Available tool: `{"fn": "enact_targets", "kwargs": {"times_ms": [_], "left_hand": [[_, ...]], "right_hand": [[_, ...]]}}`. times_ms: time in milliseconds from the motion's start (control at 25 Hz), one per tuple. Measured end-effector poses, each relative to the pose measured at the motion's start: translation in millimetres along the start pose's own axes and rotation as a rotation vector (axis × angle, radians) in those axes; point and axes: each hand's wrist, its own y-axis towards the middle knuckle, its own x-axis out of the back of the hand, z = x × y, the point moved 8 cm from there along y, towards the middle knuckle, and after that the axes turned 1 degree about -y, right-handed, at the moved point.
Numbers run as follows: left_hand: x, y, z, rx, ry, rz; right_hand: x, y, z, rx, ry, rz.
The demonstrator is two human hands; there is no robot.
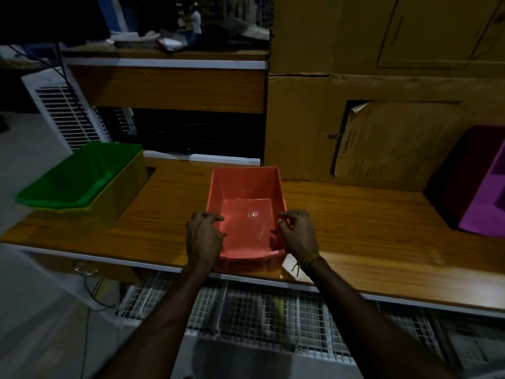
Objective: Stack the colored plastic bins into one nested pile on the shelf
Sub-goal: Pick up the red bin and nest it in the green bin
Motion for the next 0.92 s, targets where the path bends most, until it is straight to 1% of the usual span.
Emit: {"fn": "enact_targets", "kwargs": {"times_ms": [160, 320, 480, 600, 680, 920], "left_hand": [[-7.1, 16.4, 10.3, 0.021, -0.102, 0.026], [-7.9, 42.2, 18.1, 0.008, -0.117, 0.083], [-3.9, 78.6, 38.9, 0.034, -0.184, 0.152], [14.0, 104.4, 47.8, 0.086, -0.257, 0.126], [25.5, 125.0, 47.7, 0.114, -0.237, 0.129], [41.8, 187.8, 36.1, 0.006, -0.206, 0.406]], "right_hand": [[-8.2, 10.1, 1.5, -0.063, 0.020, -0.002], [-20.3, 25.1, 10.2, -0.125, 0.030, 0.012], [-35.7, 35.6, 24.3, -0.185, -0.003, -0.048], [-39.6, 43.6, 49.0, -0.226, -0.026, -0.120], [-42.3, 52.6, 68.2, -0.252, -0.058, -0.112], [-47.1, 83.8, 121.3, -0.303, -0.135, -0.070]]}}
